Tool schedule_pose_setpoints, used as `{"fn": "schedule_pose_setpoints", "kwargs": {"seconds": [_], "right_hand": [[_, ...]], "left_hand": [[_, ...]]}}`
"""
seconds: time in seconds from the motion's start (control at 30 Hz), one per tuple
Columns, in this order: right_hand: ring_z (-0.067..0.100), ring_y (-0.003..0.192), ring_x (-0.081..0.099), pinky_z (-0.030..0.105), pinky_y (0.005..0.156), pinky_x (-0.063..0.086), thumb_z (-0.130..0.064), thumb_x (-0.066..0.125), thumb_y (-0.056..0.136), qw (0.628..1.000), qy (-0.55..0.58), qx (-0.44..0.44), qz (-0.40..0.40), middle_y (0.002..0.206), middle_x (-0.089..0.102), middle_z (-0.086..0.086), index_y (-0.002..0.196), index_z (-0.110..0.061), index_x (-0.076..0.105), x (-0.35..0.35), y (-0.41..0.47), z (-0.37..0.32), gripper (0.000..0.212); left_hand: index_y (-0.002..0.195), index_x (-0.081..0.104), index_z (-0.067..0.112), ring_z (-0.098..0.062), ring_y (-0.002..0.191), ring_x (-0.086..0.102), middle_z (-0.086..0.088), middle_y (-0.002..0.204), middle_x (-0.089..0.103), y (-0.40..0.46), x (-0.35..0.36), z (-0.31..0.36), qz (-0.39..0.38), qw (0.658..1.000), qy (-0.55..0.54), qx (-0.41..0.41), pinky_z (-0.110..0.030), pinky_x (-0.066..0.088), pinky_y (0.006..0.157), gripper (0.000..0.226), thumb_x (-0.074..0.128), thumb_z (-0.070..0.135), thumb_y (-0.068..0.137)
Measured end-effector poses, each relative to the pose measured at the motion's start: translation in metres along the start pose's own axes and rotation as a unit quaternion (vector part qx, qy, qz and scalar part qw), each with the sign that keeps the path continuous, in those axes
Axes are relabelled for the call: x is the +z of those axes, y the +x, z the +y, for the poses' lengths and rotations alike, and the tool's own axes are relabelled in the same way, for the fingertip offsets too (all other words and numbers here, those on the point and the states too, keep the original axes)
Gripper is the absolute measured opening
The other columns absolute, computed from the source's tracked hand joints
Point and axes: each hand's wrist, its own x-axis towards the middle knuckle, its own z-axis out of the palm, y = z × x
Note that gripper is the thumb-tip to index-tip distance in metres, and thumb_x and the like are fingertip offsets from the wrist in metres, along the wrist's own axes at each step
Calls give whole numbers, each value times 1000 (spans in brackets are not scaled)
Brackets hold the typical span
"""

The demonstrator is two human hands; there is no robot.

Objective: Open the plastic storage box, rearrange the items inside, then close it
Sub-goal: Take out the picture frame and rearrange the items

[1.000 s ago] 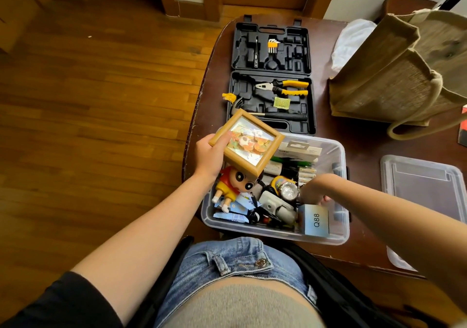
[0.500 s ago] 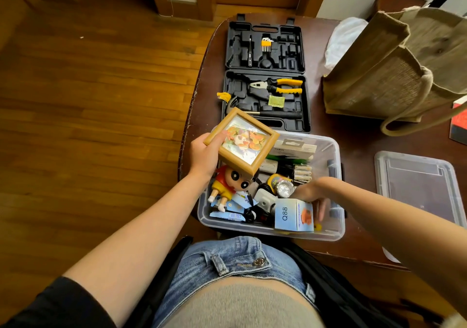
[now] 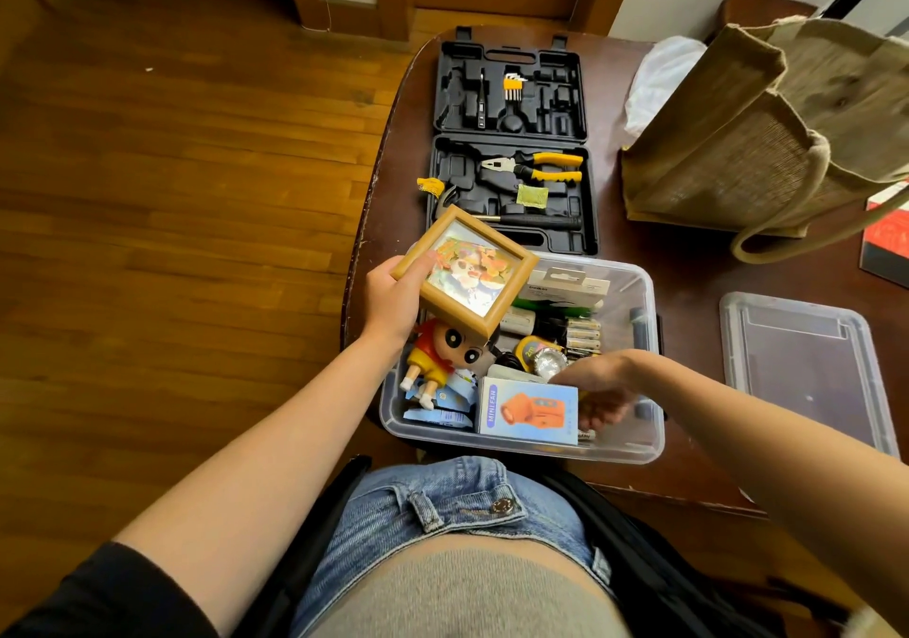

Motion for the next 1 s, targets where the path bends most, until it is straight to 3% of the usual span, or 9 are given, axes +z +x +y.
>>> {"fn": "schedule_pose_setpoints", "kwargs": {"seconds": [0.13, 0.27, 0.33, 0.43, 0.53, 0.63, 0.73, 0.87, 1.0], "right_hand": [[5, 38, 41, 14, 36, 33, -23, 36, 100, 1000, -3, 0, 12, 50, 50, -4, 73, -12, 56, -9, -13, 2, 35], [5, 34, 38, 13, 36, 31, -22, 42, 98, 993, -98, 3, 60, 45, 48, -6, 64, -14, 51, -17, -39, -9, 36], [6, 33, 33, 13, 36, 27, -22, 43, 97, 983, -160, -6, 89, 42, 44, -7, 58, -15, 49, -22, -55, -15, 40], [7, 32, 27, 14, 37, 22, -22, 42, 96, 975, -151, -60, 152, 40, 39, -7, 54, -16, 43, -29, -71, -19, 43], [10, 40, 34, 16, 37, 29, -21, 39, 99, 951, -89, -156, 252, 50, 43, -2, 65, -12, 50, -24, -65, -22, 36], [16, 59, 52, 22, 50, 46, -17, 39, 100, 931, -103, -206, 284, 76, 61, 4, 95, -8, 63, -17, -52, -22, 26], [27, 78, 58, 25, 61, 43, -6, 44, 92, 887, -241, -128, 373, 93, 65, 13, 98, -3, 67, -19, -37, -11, 24], [26, 75, 55, 30, 61, 44, 2, 51, 84, 837, -319, -47, 442, 80, 58, 7, 79, -7, 54, -10, -8, 3, 10], [25, 83, 63, 31, 60, 48, -3, 53, 86, 786, -353, -65, 503, 94, 66, 5, 98, -11, 58, -6, 9, 7, 16]], "left_hand": [[87, 67, 15, -13, 81, 67, -3, 88, 70, 0, -1, 0, -4, 1000, 0, -2, -23, 54, 67, 9, 63, 22, 90], [88, 68, 16, -9, 79, 67, -1, 87, 71, 0, -2, 0, -6, 1000, -3, -2, -19, 53, 63, 9, 63, 23, 90], [89, 68, 15, -11, 81, 68, -2, 88, 71, 0, -3, 0, -7, 1000, -8, -4, -20, 54, 64, 10, 63, 23, 90], [89, 68, 14, -15, 86, 68, -4, 91, 71, 0, -3, -1, -7, 1000, -10, -6, -25, 55, 70, 11, 63, 23, 90], [88, 68, 15, -17, 87, 68, -5, 91, 71, 0, -3, -1, -4, 1000, -8, -6, -29, 54, 73, 11, 63, 24, 90], [88, 68, 14, -18, 88, 68, -5, 92, 71, 0, -3, -1, -5, 1000, -8, -9, -29, 54, 73, 11, 63, 24, 90], [88, 68, 14, -16, 86, 67, -5, 91, 71, -1, -3, -1, -6, 1000, -7, -5, -28, 53, 72, 11, 63, 24, 90], [88, 68, 16, -12, 83, 68, -2, 89, 71, -2, -3, -1, -4, 1000, -6, -3, -20, 54, 65, 9, 63, 24, 90], [85, 68, 16, -16, 87, 67, -3, 89, 71, -2, -3, -1, 0, 1000, -2, -4, -29, 53, 75, 11, 63, 25, 90]]}}
